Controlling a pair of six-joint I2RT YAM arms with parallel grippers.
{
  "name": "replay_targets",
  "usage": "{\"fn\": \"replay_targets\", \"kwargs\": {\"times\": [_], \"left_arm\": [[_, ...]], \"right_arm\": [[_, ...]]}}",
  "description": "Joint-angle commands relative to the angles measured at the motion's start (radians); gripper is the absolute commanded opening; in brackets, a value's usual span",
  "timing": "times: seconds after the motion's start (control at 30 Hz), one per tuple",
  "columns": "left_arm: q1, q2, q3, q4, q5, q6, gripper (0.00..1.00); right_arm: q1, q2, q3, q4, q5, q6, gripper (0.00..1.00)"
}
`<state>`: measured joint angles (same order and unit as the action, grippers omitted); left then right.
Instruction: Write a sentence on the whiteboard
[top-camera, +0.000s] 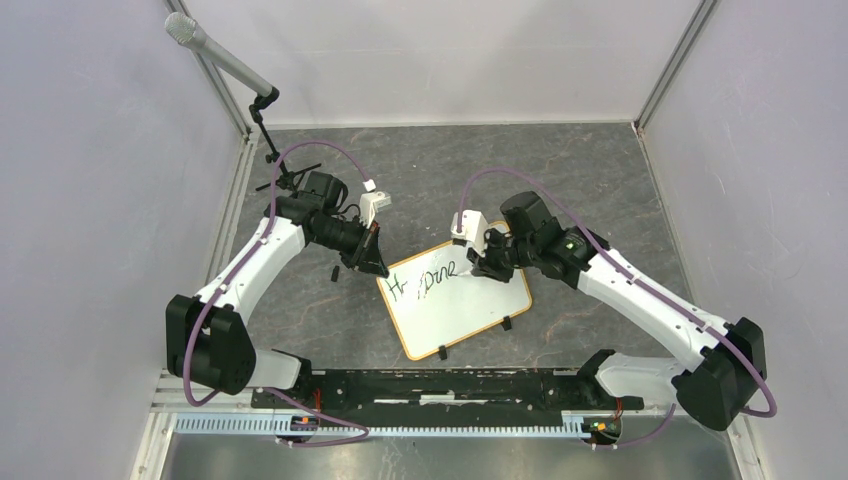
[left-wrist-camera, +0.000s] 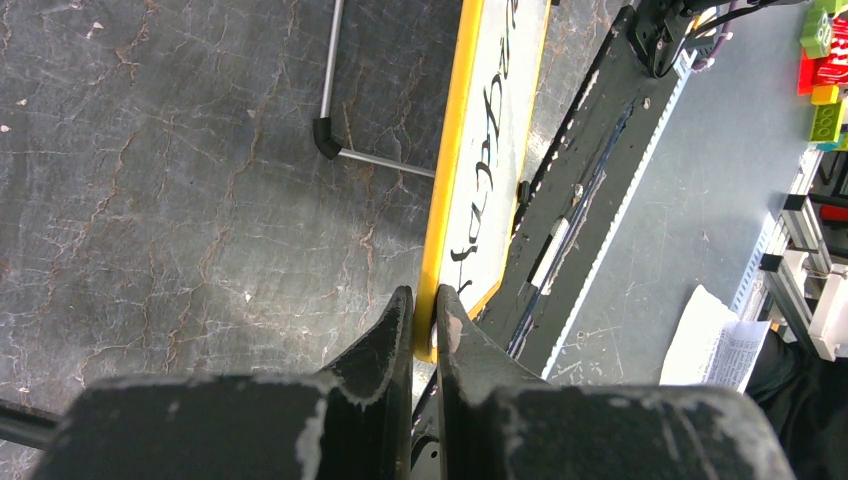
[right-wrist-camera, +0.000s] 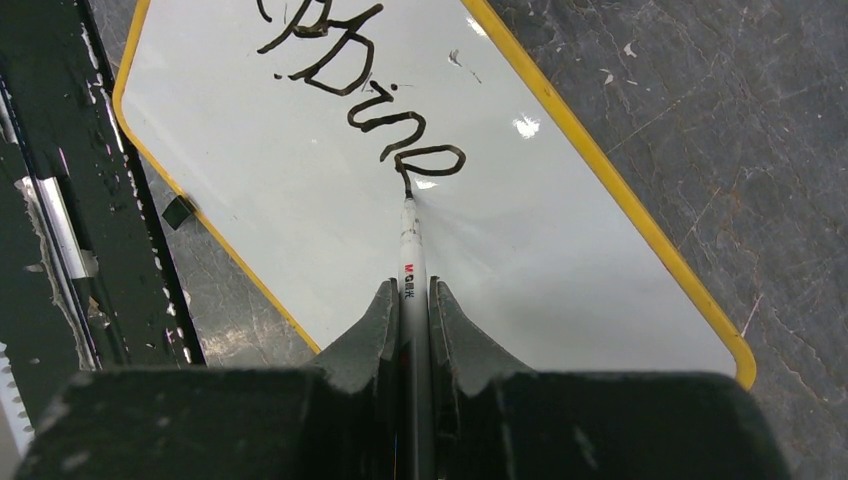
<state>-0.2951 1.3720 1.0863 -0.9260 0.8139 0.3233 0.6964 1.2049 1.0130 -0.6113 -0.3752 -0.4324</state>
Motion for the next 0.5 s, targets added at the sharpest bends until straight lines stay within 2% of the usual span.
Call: {"fn": "replay_targets", "kwargs": {"times": [0.0, 0.47], "left_arm": [[-0.033, 0.019, -0.017, -0.027, -0.038, 0.003, 0.02], [-0.038, 0.020, -0.014, -0.027, -0.039, 0.002, 0.02]], "right_arm": [[-0.008, -0.022, 0.051, -0.014, 0.019, -0.014, 0.00], [-0.094, -0.058, 0.032, 0.037, -0.036, 0.025, 0.00]]}}
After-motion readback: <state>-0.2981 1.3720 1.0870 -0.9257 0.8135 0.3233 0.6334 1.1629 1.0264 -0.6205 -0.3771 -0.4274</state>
